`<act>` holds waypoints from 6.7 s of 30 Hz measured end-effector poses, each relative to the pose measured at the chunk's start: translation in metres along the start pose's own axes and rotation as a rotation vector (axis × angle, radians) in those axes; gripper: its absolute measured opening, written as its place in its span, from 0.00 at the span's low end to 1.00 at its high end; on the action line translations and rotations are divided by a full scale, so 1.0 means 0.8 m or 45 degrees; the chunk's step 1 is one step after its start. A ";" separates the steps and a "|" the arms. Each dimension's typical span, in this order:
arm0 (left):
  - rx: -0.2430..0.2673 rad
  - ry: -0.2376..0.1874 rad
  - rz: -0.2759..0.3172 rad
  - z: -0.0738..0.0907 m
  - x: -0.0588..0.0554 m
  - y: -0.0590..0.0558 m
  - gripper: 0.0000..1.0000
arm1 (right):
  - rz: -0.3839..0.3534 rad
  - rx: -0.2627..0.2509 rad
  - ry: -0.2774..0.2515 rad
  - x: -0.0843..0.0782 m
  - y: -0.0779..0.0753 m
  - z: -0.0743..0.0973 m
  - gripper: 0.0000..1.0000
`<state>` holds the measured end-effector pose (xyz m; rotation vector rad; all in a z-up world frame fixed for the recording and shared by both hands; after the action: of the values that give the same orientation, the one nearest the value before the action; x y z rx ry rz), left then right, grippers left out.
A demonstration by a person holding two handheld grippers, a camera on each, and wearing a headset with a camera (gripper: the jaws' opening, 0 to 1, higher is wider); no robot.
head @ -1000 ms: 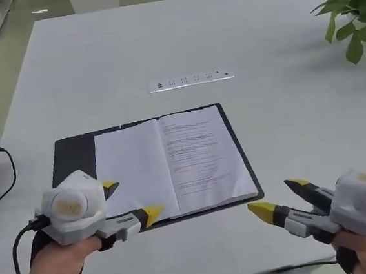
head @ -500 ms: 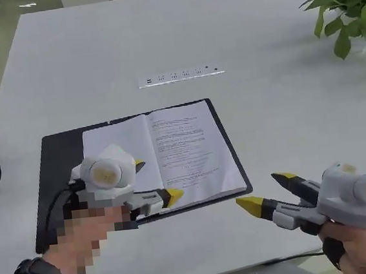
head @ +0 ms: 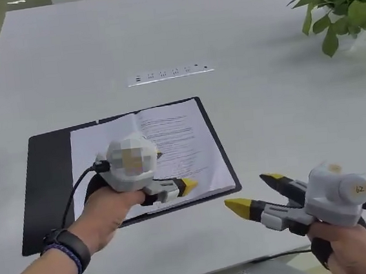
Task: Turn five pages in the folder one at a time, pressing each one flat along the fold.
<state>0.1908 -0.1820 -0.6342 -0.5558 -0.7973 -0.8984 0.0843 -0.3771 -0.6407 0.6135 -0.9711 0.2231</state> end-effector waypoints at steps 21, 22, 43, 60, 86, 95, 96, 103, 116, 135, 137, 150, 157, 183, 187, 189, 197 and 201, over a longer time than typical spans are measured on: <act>-0.027 0.077 0.019 -0.094 0.004 -0.015 0.62 | 0.014 -0.019 0.048 -0.002 -0.018 0.004 0.74; -0.024 0.083 0.023 -0.096 0.003 -0.015 0.63 | 0.010 -0.021 0.050 -0.003 -0.019 0.004 0.74; 0.046 0.228 0.011 -0.151 -0.023 -0.013 0.70 | -0.025 -0.004 0.077 -0.006 -0.033 -0.003 0.73; 0.063 0.244 -0.044 -0.148 -0.030 -0.005 0.67 | -0.085 -0.008 0.065 -0.015 -0.044 -0.006 0.68; 0.040 0.219 -0.017 -0.146 -0.029 0.011 0.51 | -0.066 0.070 0.059 0.018 -0.054 -0.065 0.56; 0.040 0.216 -0.016 -0.145 -0.029 0.011 0.51 | -0.142 0.103 0.038 0.033 -0.078 -0.097 0.52; 0.039 0.215 -0.016 -0.146 -0.029 0.011 0.51 | -0.150 0.108 0.042 0.034 -0.081 -0.103 0.52; 0.042 0.206 -0.002 -0.146 -0.029 0.012 0.51 | -0.254 0.126 0.028 0.049 -0.094 -0.138 0.49; 0.036 0.207 0.005 -0.146 -0.029 0.012 0.52 | -0.479 0.125 -0.020 0.045 -0.109 -0.166 0.46; 0.010 0.208 0.038 -0.133 -0.029 -0.006 0.62 | -0.612 0.141 0.048 -0.004 -0.095 -0.153 0.26; 0.006 0.208 0.032 -0.127 -0.031 -0.011 0.63 | -0.615 0.142 0.044 -0.005 -0.093 -0.149 0.23; 0.054 0.155 0.083 -0.087 -0.040 -0.017 0.65 | -0.662 0.139 0.019 -0.011 -0.079 -0.139 0.00; 0.120 0.117 0.119 -0.059 -0.048 -0.005 0.65 | -0.681 0.133 0.013 -0.007 -0.073 -0.140 0.00; 0.296 0.030 0.258 0.029 -0.082 0.039 0.66 | -0.606 0.178 -0.023 0.025 -0.036 -0.156 0.00; 0.317 0.047 0.244 0.044 -0.093 0.045 0.66 | -0.609 0.182 -0.025 0.027 -0.032 -0.160 0.00; 0.328 0.041 0.252 0.050 -0.094 0.049 0.66 | -0.605 0.189 -0.023 0.028 -0.026 -0.162 0.00; 0.384 0.016 0.272 0.082 -0.103 0.066 0.66 | -0.543 0.214 -0.018 0.034 -0.008 -0.171 0.00; 0.403 0.015 0.273 0.096 -0.110 0.071 0.66 | -0.542 0.224 -0.023 0.036 -0.003 -0.177 0.00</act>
<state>0.1773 -0.0565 -0.6640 -0.3488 -0.8326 -0.5636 0.2008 -0.2998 -0.6760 0.9684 -0.8214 -0.0770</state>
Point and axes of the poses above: the centre of the closed fingertips' face, and the gripper's own axes: z roughly backward along the fingers, y roughly to its left, x roughly out of its top, the point moved 8 cm from there along z, roughly backward along the fingers
